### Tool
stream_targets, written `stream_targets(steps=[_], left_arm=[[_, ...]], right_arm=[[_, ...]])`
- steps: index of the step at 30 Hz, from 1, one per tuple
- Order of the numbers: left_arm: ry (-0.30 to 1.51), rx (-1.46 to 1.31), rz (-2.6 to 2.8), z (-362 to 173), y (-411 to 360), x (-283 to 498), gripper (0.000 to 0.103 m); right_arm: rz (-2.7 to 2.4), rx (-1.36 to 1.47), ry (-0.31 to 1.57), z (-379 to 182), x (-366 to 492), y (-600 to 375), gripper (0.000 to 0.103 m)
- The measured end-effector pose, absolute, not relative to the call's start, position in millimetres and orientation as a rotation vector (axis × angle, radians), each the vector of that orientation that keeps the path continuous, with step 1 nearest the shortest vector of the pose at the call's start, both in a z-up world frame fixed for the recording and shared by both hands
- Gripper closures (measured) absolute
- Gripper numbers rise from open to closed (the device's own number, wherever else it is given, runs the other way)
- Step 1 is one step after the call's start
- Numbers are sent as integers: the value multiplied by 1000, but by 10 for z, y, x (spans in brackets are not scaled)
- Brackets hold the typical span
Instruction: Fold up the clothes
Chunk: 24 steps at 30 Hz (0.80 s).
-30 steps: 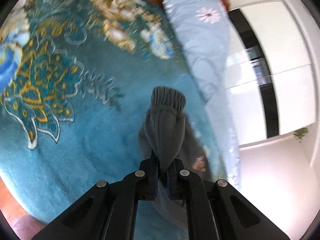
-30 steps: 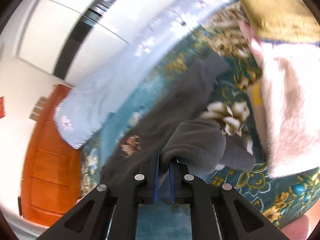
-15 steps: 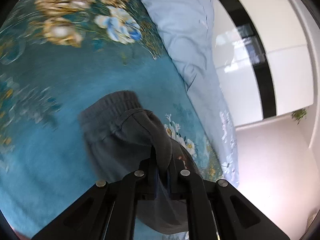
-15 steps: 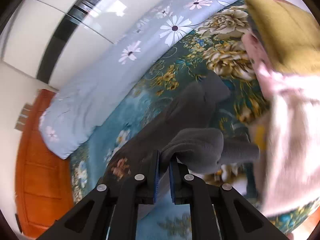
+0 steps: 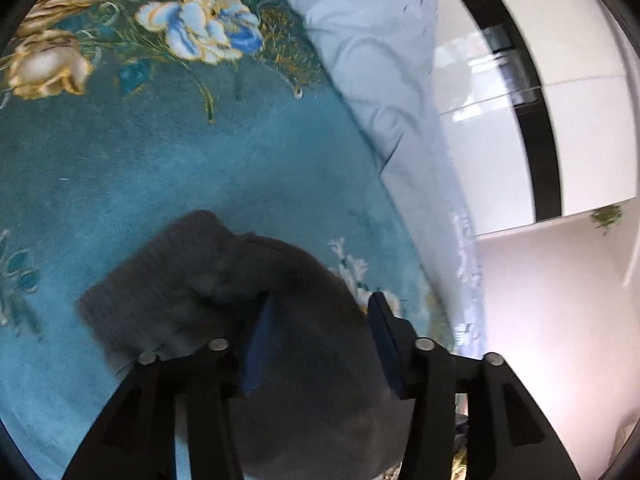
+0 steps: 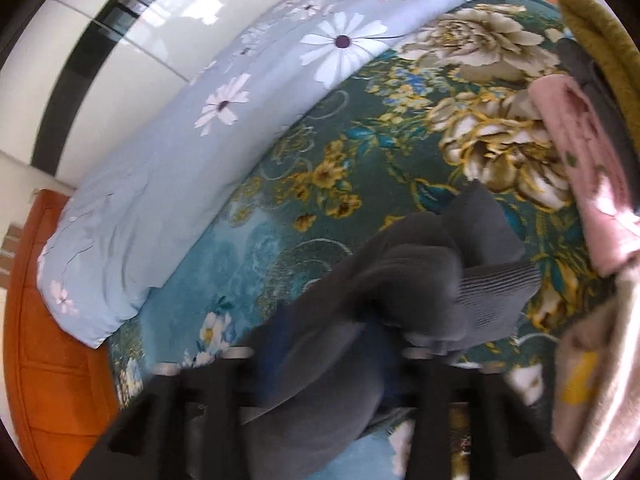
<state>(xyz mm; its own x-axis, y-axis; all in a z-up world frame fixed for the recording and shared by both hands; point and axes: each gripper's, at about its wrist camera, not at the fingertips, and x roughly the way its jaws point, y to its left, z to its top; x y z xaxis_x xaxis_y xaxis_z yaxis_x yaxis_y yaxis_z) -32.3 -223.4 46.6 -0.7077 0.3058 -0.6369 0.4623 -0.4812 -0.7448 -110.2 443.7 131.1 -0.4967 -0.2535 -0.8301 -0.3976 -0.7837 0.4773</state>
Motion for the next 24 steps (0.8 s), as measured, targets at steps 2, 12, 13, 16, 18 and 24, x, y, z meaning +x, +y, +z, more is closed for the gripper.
stream_targets(steps=[2, 12, 13, 16, 18, 24], left_arm=[[1476, 1099, -2346, 494, -2305, -42, 46], [1808, 1056, -2104, -343, -2405, 436, 42], [1791, 1073, -2114, -365, -2388, 366, 41], [1700, 1099, -2115, -408, -2324, 216, 42], [1628, 1092, -2109, -357, -2289, 168, 54], [1521, 1037, -2182, 75, -2372, 301, 76]], right_arm=[[2486, -1501, 980, 1327, -1003, 4412, 42], [2535, -1586, 1044, 1148, -163, 4409, 37], [2525, -1601, 1053, 1115, -62, 4431, 37], [2505, -1636, 1050, 1049, 149, 4460, 37], [2488, -1667, 1028, 1002, 279, 4476, 37], [2484, -1726, 987, 942, 442, 4414, 37]])
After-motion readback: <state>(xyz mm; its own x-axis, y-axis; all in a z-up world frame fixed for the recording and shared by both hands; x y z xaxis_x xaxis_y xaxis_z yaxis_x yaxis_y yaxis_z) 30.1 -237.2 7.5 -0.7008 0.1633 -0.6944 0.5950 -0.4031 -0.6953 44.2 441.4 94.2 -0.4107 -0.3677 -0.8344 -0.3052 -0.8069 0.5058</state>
